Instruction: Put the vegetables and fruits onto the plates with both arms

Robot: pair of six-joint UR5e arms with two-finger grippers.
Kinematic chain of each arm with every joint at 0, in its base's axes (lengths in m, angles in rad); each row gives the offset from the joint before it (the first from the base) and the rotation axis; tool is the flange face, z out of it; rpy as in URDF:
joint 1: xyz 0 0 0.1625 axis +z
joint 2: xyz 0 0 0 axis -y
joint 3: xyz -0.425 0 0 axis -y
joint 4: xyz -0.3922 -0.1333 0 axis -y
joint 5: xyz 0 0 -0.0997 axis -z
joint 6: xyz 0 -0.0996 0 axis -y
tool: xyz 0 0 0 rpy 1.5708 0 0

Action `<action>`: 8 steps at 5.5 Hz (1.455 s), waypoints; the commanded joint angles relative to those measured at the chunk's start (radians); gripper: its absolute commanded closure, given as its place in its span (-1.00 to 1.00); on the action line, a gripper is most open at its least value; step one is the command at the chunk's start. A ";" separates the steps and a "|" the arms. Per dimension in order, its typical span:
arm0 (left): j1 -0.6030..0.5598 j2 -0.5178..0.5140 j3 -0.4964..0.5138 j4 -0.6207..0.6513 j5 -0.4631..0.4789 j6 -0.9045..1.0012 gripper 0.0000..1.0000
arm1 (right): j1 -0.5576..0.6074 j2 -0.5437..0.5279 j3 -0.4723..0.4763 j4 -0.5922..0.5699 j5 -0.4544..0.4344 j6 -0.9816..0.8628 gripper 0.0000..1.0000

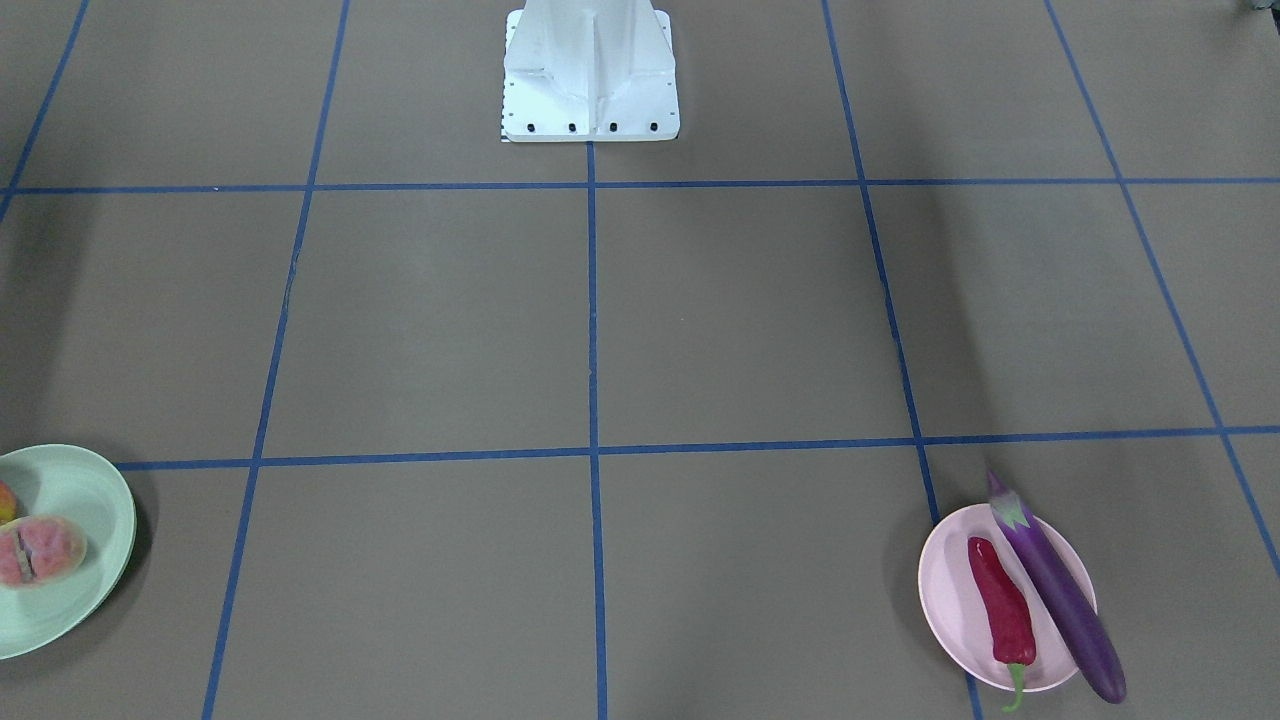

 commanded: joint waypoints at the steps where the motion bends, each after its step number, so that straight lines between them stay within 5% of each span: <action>1: -0.005 -0.002 0.000 0.003 0.050 0.059 -1.00 | 0.020 0.002 -0.012 0.000 0.003 -0.003 -1.00; 8: -0.011 0.011 0.001 0.004 0.040 0.060 -1.00 | 0.020 0.010 0.002 0.003 -0.005 -0.003 -1.00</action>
